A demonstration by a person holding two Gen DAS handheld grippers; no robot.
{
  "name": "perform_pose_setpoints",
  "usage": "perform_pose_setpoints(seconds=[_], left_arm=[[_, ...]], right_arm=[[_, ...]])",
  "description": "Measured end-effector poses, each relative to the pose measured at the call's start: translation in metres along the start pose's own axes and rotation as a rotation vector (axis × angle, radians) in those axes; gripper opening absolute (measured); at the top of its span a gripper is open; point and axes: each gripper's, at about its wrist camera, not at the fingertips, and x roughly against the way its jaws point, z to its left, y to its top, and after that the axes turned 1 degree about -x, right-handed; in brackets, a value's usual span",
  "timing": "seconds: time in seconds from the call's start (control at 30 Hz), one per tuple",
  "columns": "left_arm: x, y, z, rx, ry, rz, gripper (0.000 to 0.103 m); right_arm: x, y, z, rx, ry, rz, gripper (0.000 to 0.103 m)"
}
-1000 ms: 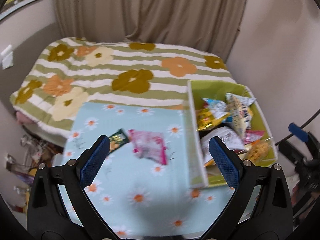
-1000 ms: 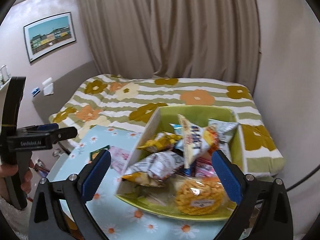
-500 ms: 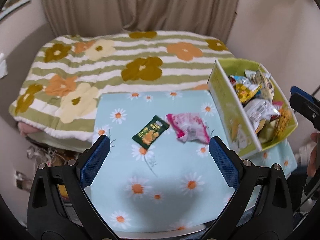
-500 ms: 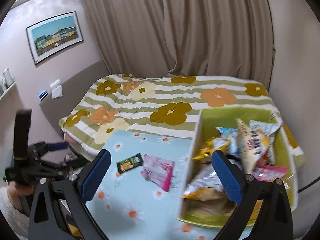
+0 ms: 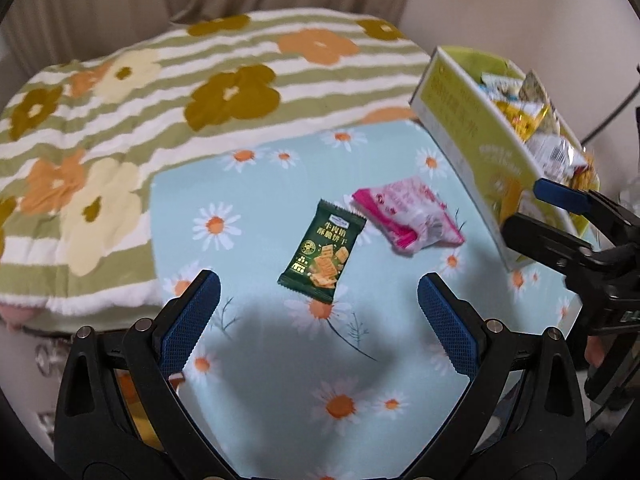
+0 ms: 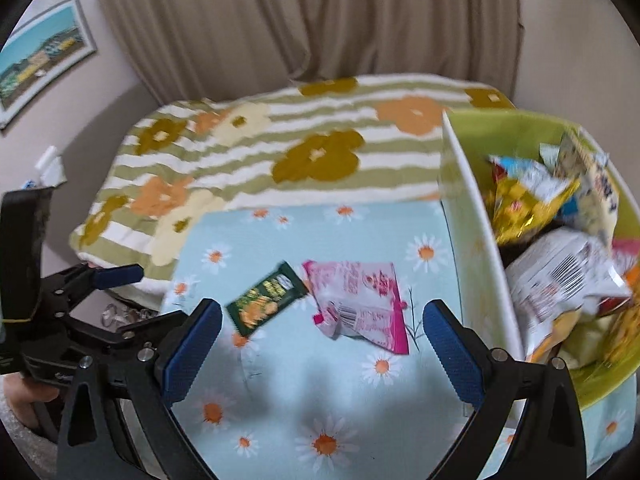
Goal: Organize snacks
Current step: 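Move both tools back over the last two snacks, then grasp the green cracker packet with the left tool while the right tool grasps the pink bag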
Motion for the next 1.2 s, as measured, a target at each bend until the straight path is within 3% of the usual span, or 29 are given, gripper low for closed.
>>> perform_pose_setpoints(seconds=[0.23,0.63,0.73,0.77,0.8,0.87,1.2], left_arm=[[-0.057,0.009,0.004,-0.099,-0.05,0.079,0.097],[-0.12,0.012,-0.007,-0.317,-0.029,0.163,0.071],[-0.122,0.011,-0.014,-0.384,-0.012,0.149,0.068],[-0.122,0.011,-0.015,-0.4,-0.019,0.144,0.062],[-0.121,0.011,-0.017,-0.407,-0.026,0.141,0.059],[-0.12,0.012,-0.019,-0.423,-0.034,0.136,0.04],[-0.113,0.016,-0.013,-0.378,-0.042,0.136,0.04]], right_arm=[[-0.055,-0.008,-0.014,-0.061,-0.054,0.087,0.1],[-0.098,-0.013,-0.019,-0.053,-0.112,0.143,0.1],[-0.101,-0.013,-0.023,-0.055,-0.121,0.151,0.1],[-0.102,-0.014,-0.023,-0.058,-0.123,0.155,0.1],[-0.103,-0.014,-0.025,-0.06,-0.125,0.159,0.1],[-0.104,-0.015,-0.026,-0.062,-0.124,0.165,0.1],[-0.112,-0.011,-0.027,-0.044,-0.101,0.181,0.1]])
